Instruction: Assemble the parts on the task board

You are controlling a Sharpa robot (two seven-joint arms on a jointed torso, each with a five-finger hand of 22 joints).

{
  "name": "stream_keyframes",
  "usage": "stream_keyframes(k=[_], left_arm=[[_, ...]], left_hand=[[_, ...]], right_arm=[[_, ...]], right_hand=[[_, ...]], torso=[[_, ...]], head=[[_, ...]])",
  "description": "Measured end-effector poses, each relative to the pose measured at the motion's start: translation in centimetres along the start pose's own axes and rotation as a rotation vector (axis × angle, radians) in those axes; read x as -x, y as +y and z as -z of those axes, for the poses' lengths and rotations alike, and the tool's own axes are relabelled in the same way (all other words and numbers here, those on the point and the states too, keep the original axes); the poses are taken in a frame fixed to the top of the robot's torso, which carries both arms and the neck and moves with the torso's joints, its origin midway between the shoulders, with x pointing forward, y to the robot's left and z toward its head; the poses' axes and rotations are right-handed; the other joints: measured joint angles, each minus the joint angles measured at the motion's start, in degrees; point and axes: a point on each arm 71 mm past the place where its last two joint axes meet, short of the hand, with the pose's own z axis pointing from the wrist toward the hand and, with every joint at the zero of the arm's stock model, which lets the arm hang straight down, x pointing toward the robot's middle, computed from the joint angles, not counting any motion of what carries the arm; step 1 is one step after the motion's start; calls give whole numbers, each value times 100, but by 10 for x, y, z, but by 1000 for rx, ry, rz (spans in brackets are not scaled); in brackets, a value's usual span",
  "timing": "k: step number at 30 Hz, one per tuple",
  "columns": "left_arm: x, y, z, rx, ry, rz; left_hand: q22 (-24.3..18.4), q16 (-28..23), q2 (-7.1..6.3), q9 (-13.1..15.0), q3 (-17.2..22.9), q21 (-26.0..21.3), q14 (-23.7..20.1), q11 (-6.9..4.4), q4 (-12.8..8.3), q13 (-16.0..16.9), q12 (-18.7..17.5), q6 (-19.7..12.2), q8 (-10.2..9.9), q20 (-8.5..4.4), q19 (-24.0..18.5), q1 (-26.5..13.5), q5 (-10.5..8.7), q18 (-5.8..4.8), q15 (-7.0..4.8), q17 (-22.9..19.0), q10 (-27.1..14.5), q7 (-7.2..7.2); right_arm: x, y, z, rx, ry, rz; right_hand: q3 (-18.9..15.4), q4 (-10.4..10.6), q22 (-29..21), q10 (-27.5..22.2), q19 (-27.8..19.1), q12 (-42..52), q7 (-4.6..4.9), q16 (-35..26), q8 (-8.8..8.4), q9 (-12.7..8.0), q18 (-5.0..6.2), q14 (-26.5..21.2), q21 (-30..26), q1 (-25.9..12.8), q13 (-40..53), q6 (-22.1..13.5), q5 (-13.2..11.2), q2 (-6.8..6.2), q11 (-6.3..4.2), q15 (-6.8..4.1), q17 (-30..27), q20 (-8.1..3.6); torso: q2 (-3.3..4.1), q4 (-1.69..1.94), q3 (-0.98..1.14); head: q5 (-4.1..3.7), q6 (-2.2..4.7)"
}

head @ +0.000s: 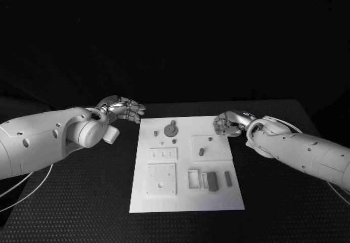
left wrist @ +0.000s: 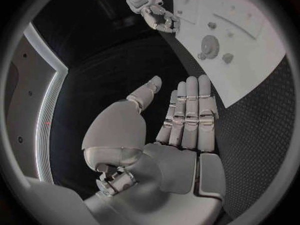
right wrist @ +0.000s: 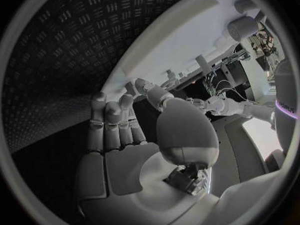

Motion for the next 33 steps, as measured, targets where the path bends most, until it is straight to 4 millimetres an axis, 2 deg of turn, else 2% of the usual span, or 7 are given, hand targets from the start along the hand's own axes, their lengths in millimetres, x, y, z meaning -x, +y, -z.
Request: stream_keyframes(k=[7,12,15,17,22,25,33], left_arm=[[0,0,0,1,0,0],[-1,0,0,0,3,0],[-1,0,0,0,4,0],[-1,0,0,0,4,0],[0,0,0,0,3,0],[0,0,0,0,3,0],[-1,0,0,0,4,-1]], left_hand=[[5,0,0,5,0,0,0,0,0,0,0,0,0,0,0,0,0,-2,0,4,0,0],[5,0,0,4,0,0,0,0,0,-1,-22,0,0,0,0,0,0,-3,0,5,0,0],[5,0,0,4,0,0,0,0,0,3,-22,0,0,0,0,0,0,-5,0,5,0,0],[5,0,0,4,0,0,0,0,0,4,-22,0,0,0,0,0,0,-5,0,5,0,0],[5,0,0,4,0,0,0,0,0,4,-22,0,0,0,0,0,0,13,0,4,0,0],[9,0,0,9,0,0,0,0,0,4,-22,0,0,0,0,0,0,52,0,9,0,0],[9,0,0,9,0,0,0,0,0,9,-22,0,0,0,0,0,0,53,0,9,0,0]], right_arm=[[0,-1,1,-4,0,0],[0,-1,0,-4,0,0],[0,-1,0,-4,0,-1],[0,-1,0,-4,1,-1],[0,0,0,-5,1,-2],[0,0,0,-6,1,-2],[0,-1,0,-9,1,-2]], right_hand=[[0,0,0,0,0,0,2,0,0,0,0,0,0,0,-6,-2,0,0,0,1,-1,0],[31,31,0,-21,0,0,-32,0,0,17,0,1,0,-42,-13,34,0,125,21,1,-10,0],[31,31,0,-21,0,0,-24,0,0,17,0,3,0,-38,-13,64,0,128,21,3,-15,1],[31,31,0,-21,0,0,-25,0,21,22,0,3,0,-44,-13,65,0,182,21,3,-16,1],[31,31,0,-21,0,0,-29,21,22,24,0,11,22,-53,-18,104,0,219,21,11,-16,1],[31,31,0,-21,0,22,-29,21,22,24,0,11,22,-53,-18,104,0,219,21,11,-15,1],[48,15,0,-21,0,22,-46,21,39,38,0,12,23,-74,-24,163,0,249,20,12,-22,1]], torso=[[1,4,-2],[3,5,-3],[2,5,-4],[3,5,-4],[2,6,-3],[2,6,-3],[2,6,-3]], head=[[-1,-12],[30,-22],[30,-26],[19,-26],[-7,-17],[-13,-18],[-20,-27]])
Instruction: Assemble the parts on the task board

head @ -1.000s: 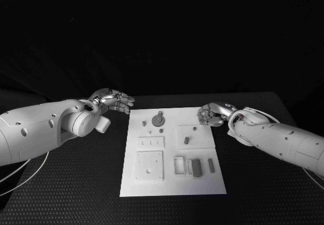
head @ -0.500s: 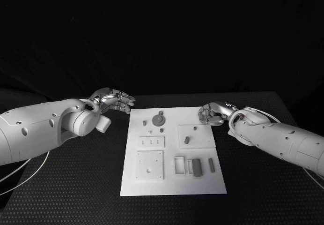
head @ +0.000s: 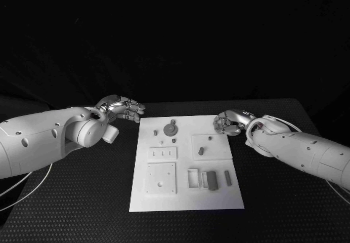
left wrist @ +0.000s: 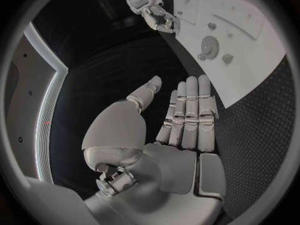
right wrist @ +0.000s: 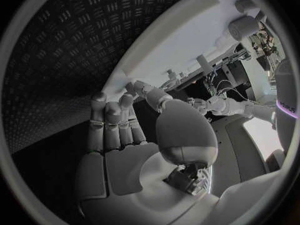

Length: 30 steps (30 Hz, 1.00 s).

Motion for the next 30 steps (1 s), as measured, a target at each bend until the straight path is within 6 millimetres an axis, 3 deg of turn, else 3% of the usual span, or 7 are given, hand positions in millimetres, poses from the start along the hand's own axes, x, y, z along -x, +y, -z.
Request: stream_keyframes(k=[7,14,16,20,26,30], left_arm=[[-1,0,0,2,5,-4],[-1,0,0,2,13,-27],[-1,0,0,2,13,-38],[-1,0,0,3,15,-67],[-1,2,-1,42,21,-144],[-1,4,-1,80,28,-205]], left_hand=[[6,-23,0,11,0,0,0,0,0,12,0,0,0,0,0,0,0,-4,0,10,0,0],[69,-24,30,61,-15,-22,114,-97,15,96,68,126,0,-64,128,-30,0,-13,-59,76,177,-61],[131,91,42,73,-33,65,276,-162,15,145,136,186,8,-115,286,-42,0,-6,-126,143,301,-81],[385,523,78,120,-133,357,642,-340,21,362,358,407,77,-295,708,-78,0,75,-374,413,661,-174],[795,1120,-45,174,-327,687,818,-515,122,784,668,622,93,-501,973,-414,0,79,-550,781,964,-290],[1157,1659,-108,227,-666,992,913,-613,172,1178,1038,715,93,-655,1149,-819,0,59,-704,1102,1125,-383]], right_arm=[[0,1,0,1,-1,-1],[0,3,0,5,-8,0],[1,4,1,8,-10,3],[2,8,0,18,-15,14],[16,17,-4,36,-45,39],[31,30,-10,66,-74,47]], right_hand=[[-1,-48,0,0,0,0,-77,29,55,35,0,1,35,17,-8,125,0,88,0,1,-6,0],[31,-143,0,21,1,23,-57,29,54,58,0,29,35,20,-14,146,0,92,-21,-12,-12,-1],[30,-143,0,21,22,23,-49,29,54,58,0,30,47,20,-14,154,0,92,-21,-11,-12,-6],[14,-159,0,42,14,23,-67,52,54,58,0,30,67,32,-14,173,0,80,-42,-10,-12,-25],[14,-159,0,42,27,22,-65,52,54,67,0,50,67,54,-20,175,0,58,-42,-28,-11,-49],[14,-159,0,83,31,22,-56,53,53,66,0,59,67,53,-21,184,0,58,-41,-21,-18,-53]], torso=[[-1,1,0],[-3,-3,0],[-3,-6,3],[-3,-10,4],[-4,-7,7],[-3,-9,4]], head=[[4,-2],[5,8],[8,8],[2,15],[-8,26],[-9,43]])
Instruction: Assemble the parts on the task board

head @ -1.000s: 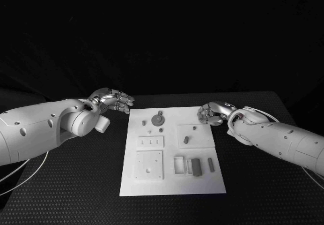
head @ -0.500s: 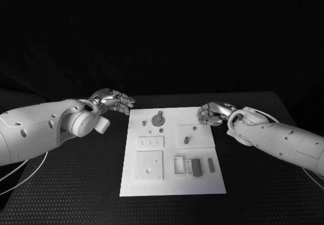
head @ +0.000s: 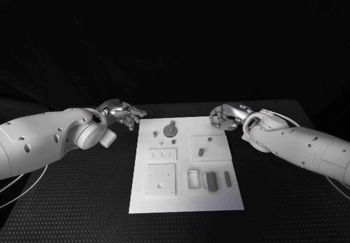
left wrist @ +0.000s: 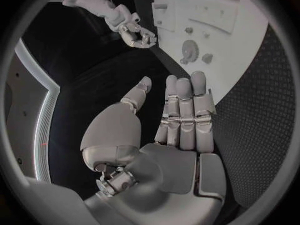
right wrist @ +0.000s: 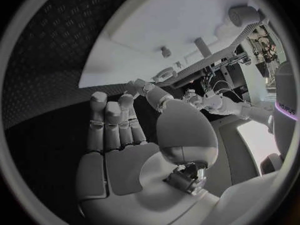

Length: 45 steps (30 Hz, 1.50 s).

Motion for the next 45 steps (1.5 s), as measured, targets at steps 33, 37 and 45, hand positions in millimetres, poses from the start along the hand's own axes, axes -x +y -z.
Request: stream_keyframes(k=[33,37,45], left_arm=[[-65,-33,-5,78,86,-123],[-67,-35,-6,75,79,-115],[-72,-36,-6,86,87,-112]], left_hand=[[477,1395,-194,-31,-43,916,119,-350,-112,1145,829,-5,-527,-219,272,-598,0,-113,-143,-16,-381,-32],[477,1433,-338,-57,-96,916,94,-339,-107,1125,811,0,-560,-196,250,-741,0,-113,-118,-28,-403,-25],[476,1577,-429,-97,-92,960,-11,-283,-61,942,609,1,-593,-136,190,-999,0,-112,-55,-47,-515,-24]], right_arm=[[11,132,-38,244,33,22],[9,139,-38,253,42,24],[4,150,-37,266,55,24]], right_hand=[[0,0,0,21,24,0,25,-2,-7,12,0,29,21,-46,-12,69,0,-106,-19,-7,-18,-18],[0,0,0,41,51,0,23,-2,-7,13,0,46,21,-46,-17,72,0,-106,0,-20,-18,-31],[16,16,0,41,52,22,24,-2,-9,20,0,55,21,-46,-17,74,0,-106,0,-15,-23,-31]], torso=[[-205,-2,-91],[-211,1,-98],[-207,-12,-94]], head=[[163,49],[191,52],[225,57]])
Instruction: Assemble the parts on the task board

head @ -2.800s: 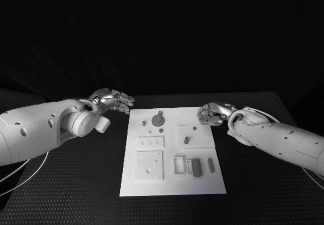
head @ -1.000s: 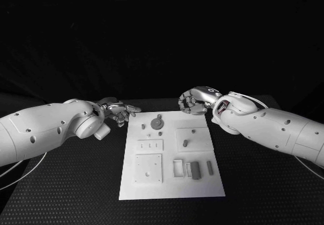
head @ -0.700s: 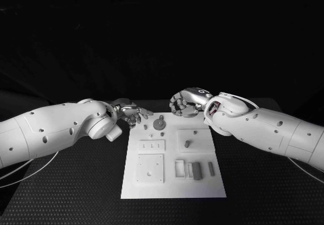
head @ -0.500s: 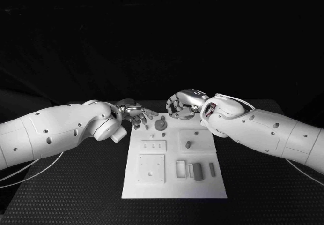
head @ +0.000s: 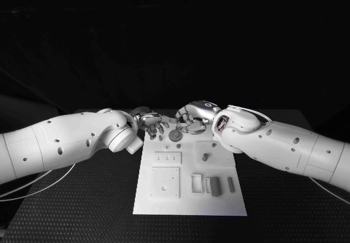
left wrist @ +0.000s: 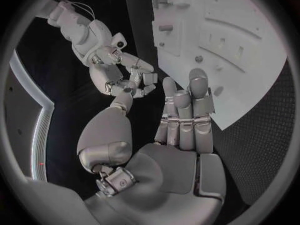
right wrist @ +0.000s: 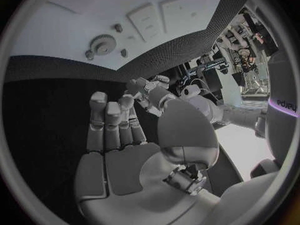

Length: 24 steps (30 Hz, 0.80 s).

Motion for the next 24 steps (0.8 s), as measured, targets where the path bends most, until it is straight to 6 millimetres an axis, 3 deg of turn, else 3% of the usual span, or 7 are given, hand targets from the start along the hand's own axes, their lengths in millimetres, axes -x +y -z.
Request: stream_keyframes(k=[7,11,24], left_arm=[[-2,0,1,11,-1,1],[-1,1,1,20,-4,0],[-2,1,1,29,2,-4]], left_hand=[[0,111,3,-16,103,86,-1,7,-71,-74,-27,0,-33,1,0,3,0,0,0,-22,-10,0],[-1,156,85,-16,131,131,-1,7,-99,-97,-27,0,-33,2,-1,85,0,0,0,-39,-10,0],[-1,248,209,26,166,219,-101,7,-135,-149,-27,139,78,19,-62,390,0,2,-61,-154,-10,-138]], right_arm=[[-1,5,-3,4,2,2],[-2,9,-6,7,3,1],[-6,17,-13,16,14,2]], right_hand=[[0,0,0,20,0,0,-18,0,0,0,1,1,0,0,0,21,0,0,-21,1,0,1],[0,0,0,20,0,0,-16,0,-1,7,0,1,0,0,-5,23,0,0,-20,2,0,1],[0,0,0,20,9,0,-7,-1,-1,9,0,9,0,0,-5,32,0,0,-20,10,-5,11]], torso=[[5,3,5],[8,1,5],[6,10,3]], head=[[-16,-8],[-34,-15],[-43,-31]])
